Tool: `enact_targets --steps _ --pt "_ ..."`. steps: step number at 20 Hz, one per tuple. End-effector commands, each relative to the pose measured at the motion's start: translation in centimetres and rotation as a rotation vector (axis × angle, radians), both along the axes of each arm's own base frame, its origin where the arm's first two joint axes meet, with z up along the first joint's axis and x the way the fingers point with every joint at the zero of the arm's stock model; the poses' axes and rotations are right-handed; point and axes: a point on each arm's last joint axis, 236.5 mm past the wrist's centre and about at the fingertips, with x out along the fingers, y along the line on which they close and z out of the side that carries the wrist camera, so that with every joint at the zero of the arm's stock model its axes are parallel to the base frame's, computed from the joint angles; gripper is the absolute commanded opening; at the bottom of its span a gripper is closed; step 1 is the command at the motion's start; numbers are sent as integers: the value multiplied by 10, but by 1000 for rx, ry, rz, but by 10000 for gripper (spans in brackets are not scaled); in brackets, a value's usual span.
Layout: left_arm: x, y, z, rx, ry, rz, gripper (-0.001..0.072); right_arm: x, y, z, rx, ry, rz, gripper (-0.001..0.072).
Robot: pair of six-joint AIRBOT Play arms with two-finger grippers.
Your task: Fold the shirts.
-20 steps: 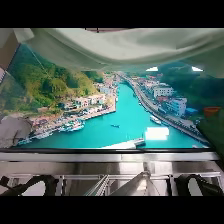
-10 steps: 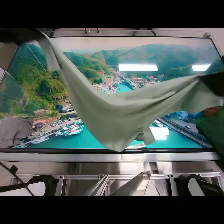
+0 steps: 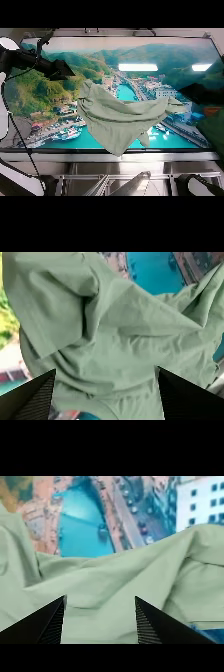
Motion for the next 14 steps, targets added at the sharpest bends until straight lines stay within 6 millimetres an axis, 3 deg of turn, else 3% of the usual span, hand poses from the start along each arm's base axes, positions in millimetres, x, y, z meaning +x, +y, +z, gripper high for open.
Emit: enact_targets --steps 1,3,6,9,11,14 --pt "-38 8 -9 -45 174 -13 696 3 -29 -24 -66 161 26 482" --pt "-88 -19 -23 -95 280 -65 697 0 -31 -46 -54 231 42 482" --pt "-169 -63 -62 -79 406 -90 696 -5 -33 -79 -42 321 61 482" --pt "-250 -94 -99 -26 533 -111 696 -7 -31 -103 -9 381 69 482" --pt "-279 -109 -119 22 552 -113 696 -6 -30 -118 8 412 69 481" --pt "-296 -139 -137 58 522 -125 696 0 -24 -130 58 420 55 482"
